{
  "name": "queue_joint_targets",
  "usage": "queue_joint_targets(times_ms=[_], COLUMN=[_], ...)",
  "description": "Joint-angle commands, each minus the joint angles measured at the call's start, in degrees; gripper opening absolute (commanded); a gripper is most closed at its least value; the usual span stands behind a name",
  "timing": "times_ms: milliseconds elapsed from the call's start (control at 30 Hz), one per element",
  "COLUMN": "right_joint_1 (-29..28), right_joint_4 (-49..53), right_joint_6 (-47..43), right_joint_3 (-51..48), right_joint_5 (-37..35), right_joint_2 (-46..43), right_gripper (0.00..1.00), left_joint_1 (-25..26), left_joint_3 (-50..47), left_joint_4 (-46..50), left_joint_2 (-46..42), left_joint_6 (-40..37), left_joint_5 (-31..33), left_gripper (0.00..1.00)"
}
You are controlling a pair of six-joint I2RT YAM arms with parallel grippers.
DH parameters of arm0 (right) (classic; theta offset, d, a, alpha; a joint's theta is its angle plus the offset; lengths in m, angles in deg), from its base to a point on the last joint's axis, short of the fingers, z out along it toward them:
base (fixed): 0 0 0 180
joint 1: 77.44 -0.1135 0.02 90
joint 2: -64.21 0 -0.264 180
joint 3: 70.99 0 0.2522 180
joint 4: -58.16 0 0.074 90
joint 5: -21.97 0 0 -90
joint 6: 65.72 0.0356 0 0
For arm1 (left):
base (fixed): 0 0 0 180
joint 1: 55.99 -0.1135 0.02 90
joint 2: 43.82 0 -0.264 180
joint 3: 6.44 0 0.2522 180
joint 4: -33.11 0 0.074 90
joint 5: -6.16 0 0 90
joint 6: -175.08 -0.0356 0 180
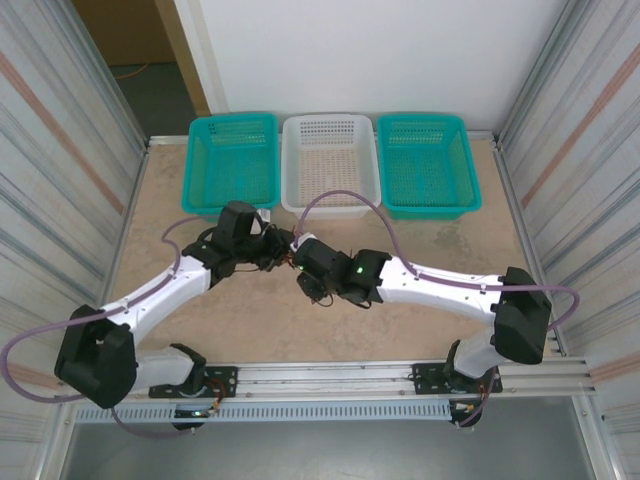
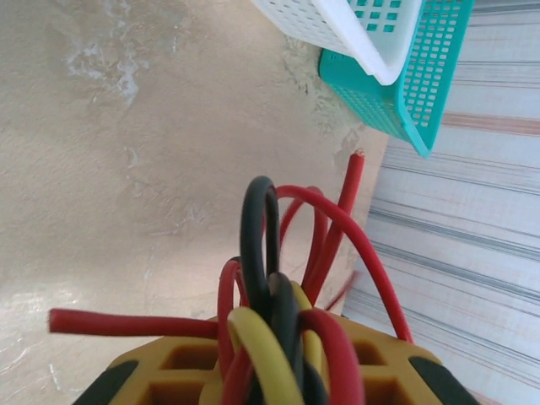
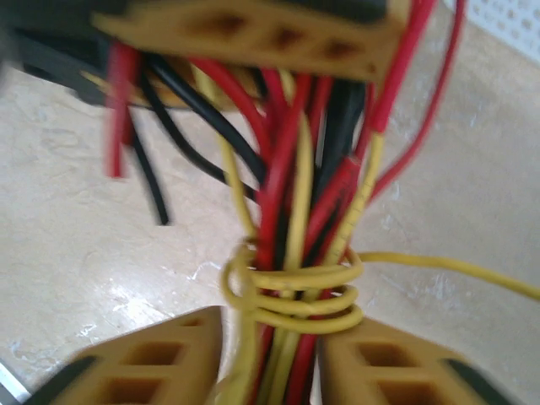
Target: Untangle the cables
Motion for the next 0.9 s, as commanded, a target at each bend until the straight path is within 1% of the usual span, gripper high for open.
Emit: queue_joint_targets(times_ms=[0,33,100,133,200,267,300,333,367,433,500,600,700,733,800,867], right_joint_1=[1.2,2.5,4.8,5.7,7.7,11.7,15.0,19.2,23.1,28.5,28.9,25.4,21.6,21.1,21.0,20.9], right_joint_4=[2.0,3.8,5.6,5.5,3.6,1.1,0.4,-0.7,-2.3,-5.5,-6.9,-5.6,-3.7,-3.1,-2.8,-2.2], right_joint_6=[2.1,3.5,5.2,5.5,5.9,7.6,9.7,12.0,14.3,17.1,16.5,12.8,10.4,10.3,10.3,10.3], right_joint_3=[4.4,5.3,6.5,6.4,5.1,3.0,2.4,1.6,0.8,0.0,0.5,3.0,4.9,5.4,5.9,6.6], right_joint_5=[-3.3,-3.6,-2.4,-1.8,0.6,5.6,9.3,14.5,21.1,30.3,33.1,32.2,28.6,27.6,27.7,26.7], right_joint_2=[-4.6,-6.1,-10.1,-12.6,-17.8,-22.6,-23.9,-25.1,-25.8,-25.9,-25.4,-23.6,-21.9,-21.2,-20.2,-19.2], right_gripper=[0.59,0.67,0.75,0.81,0.97,0.99,0.99,1.0,0.97,0.9,0.86,0.84,0.84,0.81,0.69,0.6], left_joint_1=[-4.3,-6.5,-10.0,-11.4,-13.2,-13.6,-13.2,-12.4,-11.5,-9.5,-7.5,-6.4,-6.5,-6.5,-6.4,-6.4], left_joint_3=[-0.6,-0.1,0.5,0.9,1.7,2.9,3.6,4.7,5.8,7.2,8.6,10.3,10.4,10.4,10.2,10.1], left_joint_4=[-6.0,-6.8,-9.3,-11.4,-16.0,-24.5,-27.7,-31.0,-33.4,-35.5,-34.0,-30.0,-30.1,-30.3,-30.6,-30.9], left_joint_2=[0.2,0.0,-0.8,-1.1,-1.1,0.0,0.5,1.0,1.2,0.8,0.2,0.1,0.6,0.7,0.8,0.7], left_joint_6=[-1.4,-2.8,-6.3,-8.5,-11.0,-9.9,-9.1,-8.3,-8.0,-8.3,-10.0,-11.6,-10.4,-10.2,-9.7,-9.5], left_joint_5=[-5.8,-7.1,-8.7,-10.3,-14.1,-20.5,-22.8,-25.2,-26.8,-27.7,-26.9,-25.5,-24.9,-25.0,-25.2,-25.4], left_gripper=[0.0,0.0,0.0,0.0,0.0,0.0,0.01,0.03,0.04,0.04,0.03,0.0,0.0,0.0,0.0,0.0])
